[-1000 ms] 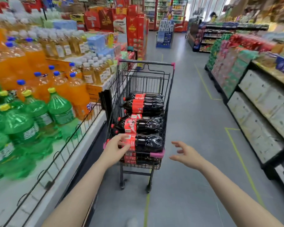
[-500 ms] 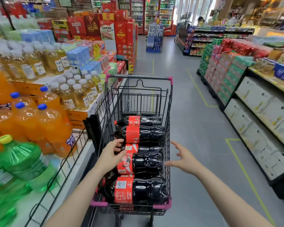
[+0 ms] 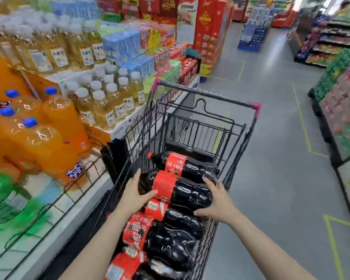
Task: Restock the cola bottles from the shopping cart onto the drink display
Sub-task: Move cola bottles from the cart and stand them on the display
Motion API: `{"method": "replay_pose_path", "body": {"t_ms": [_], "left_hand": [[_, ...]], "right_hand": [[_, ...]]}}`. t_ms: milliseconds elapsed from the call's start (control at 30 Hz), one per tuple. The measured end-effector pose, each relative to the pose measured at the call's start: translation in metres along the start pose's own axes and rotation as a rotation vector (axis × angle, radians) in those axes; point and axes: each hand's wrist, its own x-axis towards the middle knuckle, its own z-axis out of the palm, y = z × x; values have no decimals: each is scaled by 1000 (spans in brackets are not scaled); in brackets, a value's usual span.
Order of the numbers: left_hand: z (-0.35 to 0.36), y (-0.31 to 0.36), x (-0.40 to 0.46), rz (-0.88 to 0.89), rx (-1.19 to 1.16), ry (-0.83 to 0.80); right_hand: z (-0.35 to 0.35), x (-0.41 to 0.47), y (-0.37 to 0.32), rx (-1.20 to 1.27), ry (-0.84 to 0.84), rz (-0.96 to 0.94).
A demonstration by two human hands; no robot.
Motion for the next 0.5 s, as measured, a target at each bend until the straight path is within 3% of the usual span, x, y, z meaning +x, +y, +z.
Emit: {"method": "replay_pose_path", "body": {"t_ms": [167, 500], "left_hand": [[22, -10, 29, -182, -53, 21], [40, -23, 84, -291, -194, -22]], "right_hand": [[8, 39, 19, -30, -107, 10], [25, 64, 36, -88, -128, 53]]}}
